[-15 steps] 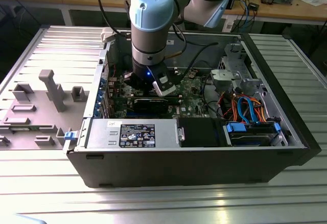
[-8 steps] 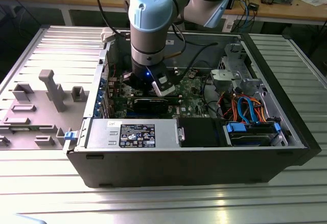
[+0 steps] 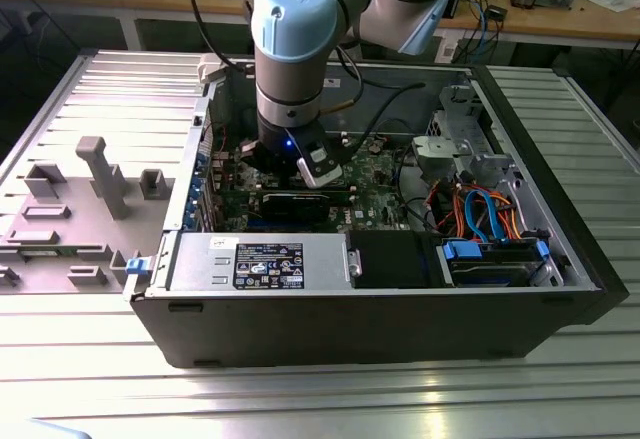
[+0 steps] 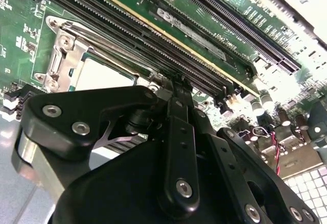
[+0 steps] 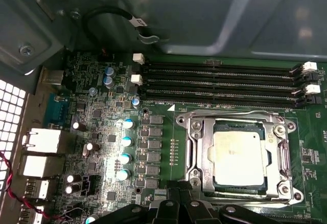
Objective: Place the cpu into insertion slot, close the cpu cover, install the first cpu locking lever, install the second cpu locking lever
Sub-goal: 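Install the second cpu locking lever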
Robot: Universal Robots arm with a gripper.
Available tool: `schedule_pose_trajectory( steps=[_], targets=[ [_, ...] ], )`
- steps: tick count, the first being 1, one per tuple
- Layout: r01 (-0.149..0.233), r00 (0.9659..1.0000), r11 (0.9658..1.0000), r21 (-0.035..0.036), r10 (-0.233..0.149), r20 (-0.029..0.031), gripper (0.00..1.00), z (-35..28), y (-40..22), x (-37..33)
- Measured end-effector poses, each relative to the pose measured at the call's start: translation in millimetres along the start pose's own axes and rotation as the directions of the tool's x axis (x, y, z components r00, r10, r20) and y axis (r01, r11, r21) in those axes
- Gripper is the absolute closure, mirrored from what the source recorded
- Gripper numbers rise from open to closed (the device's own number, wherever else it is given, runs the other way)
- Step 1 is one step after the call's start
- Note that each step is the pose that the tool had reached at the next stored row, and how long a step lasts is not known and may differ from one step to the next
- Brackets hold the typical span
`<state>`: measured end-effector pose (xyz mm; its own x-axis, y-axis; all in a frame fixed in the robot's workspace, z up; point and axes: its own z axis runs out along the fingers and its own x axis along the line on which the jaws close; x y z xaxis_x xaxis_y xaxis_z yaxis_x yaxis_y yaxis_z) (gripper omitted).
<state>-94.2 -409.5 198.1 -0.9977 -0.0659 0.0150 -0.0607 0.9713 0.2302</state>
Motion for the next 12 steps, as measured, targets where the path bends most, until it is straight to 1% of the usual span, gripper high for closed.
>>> schedule_pose_trajectory(
  steps=[4,7,9,12],
  targets=[
    [0.0,1.0,1.0,0.0017,0.0,-0.0005,0.89,-0.6,0.4,0.1],
    [-0.001,1.0,1.0,0.0018,0.001,-0.0016,0.89,-4.8,1.5,0.2],
    [-0.001,1.0,1.0,0.0021,0.001,-0.0026,0.89,-9.2,2.5,0.2],
    [-0.001,1.0,1.0,0.0021,0.001,-0.003,0.89,-11.1,3.0,0.2]
  ],
)
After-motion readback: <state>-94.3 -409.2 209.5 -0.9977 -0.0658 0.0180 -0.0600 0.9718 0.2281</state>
